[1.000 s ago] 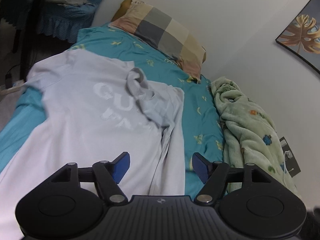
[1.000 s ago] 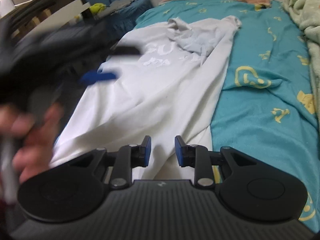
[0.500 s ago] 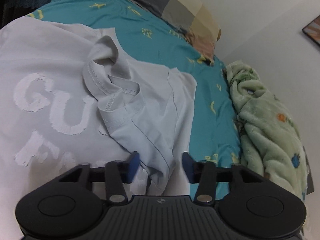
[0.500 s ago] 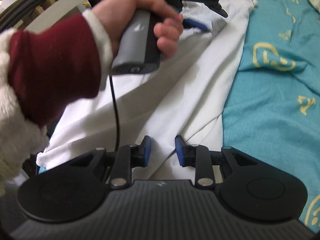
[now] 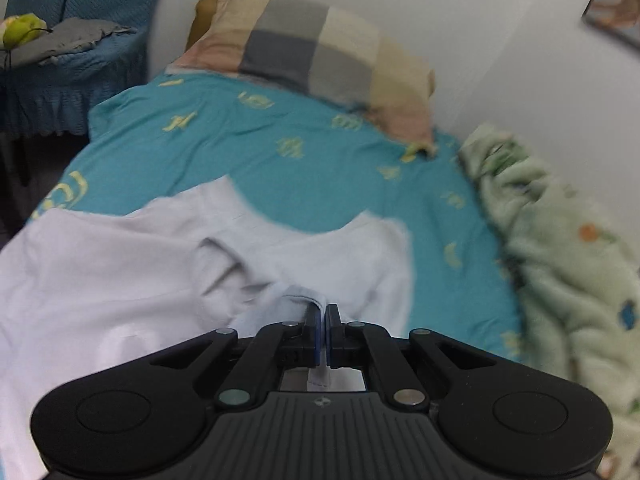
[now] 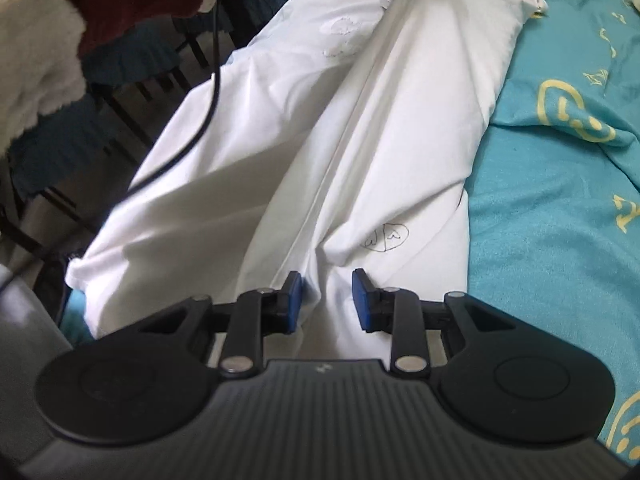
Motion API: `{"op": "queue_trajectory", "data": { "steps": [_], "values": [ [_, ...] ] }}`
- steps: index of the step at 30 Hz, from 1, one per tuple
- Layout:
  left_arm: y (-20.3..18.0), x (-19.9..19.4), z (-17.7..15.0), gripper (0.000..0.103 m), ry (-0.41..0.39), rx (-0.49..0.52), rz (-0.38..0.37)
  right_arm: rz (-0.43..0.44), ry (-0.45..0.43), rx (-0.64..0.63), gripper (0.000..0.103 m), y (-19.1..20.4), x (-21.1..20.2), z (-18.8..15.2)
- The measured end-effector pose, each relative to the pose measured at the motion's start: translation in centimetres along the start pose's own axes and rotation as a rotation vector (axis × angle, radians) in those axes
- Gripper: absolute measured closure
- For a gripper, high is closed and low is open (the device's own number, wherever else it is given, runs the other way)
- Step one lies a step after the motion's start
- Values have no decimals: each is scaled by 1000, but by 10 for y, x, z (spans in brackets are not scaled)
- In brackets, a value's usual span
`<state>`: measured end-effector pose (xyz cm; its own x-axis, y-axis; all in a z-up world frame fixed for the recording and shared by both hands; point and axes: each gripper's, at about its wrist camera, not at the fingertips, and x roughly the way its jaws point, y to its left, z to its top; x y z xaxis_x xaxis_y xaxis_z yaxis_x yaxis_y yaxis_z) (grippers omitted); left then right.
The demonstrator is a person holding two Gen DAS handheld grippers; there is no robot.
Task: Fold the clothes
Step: 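Grasp the folded shirt edge with the left gripper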
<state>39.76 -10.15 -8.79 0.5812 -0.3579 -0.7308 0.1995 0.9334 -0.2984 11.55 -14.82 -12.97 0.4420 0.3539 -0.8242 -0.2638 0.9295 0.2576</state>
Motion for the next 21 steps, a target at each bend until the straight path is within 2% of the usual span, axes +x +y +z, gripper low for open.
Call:
{"op": "queue_trajectory", "data": {
  "steps": [3, 4, 5, 6, 8, 11, 14, 16, 21],
  "values": [
    [25, 9, -14, 98, 45, -51, 13, -1, 6, -10, 72, 0, 3, -1],
    [32, 10, -18, 92, 57, -71, 9, 3, 5, -6, 72, 0, 3, -1],
    [42, 9, -23, 79, 70, -91, 8, 7, 4, -1, 72, -1, 3, -2],
    [52, 2, -28, 74, 70, -111, 1, 14, 1, 8, 72, -2, 2, -2],
    [72, -19, -37, 54, 36, -157, -38, 34, -11, 28, 71, -5, -2, -1],
    [112, -55, -49, 38, -39, -235, -89, 67, -47, 52, 71, -11, -10, -1],
    [168, -86, -60, 31, -109, -375, -96, 82, -97, 59, 71, -13, -20, -2],
    [207, -99, -69, 30, -136, -485, -93, 95, -125, 74, 71, -20, -25, -1],
    [290, -99, -80, 30, -196, -763, -132, 94, -149, 162, 71, -31, -26, 6]
  ]
}}
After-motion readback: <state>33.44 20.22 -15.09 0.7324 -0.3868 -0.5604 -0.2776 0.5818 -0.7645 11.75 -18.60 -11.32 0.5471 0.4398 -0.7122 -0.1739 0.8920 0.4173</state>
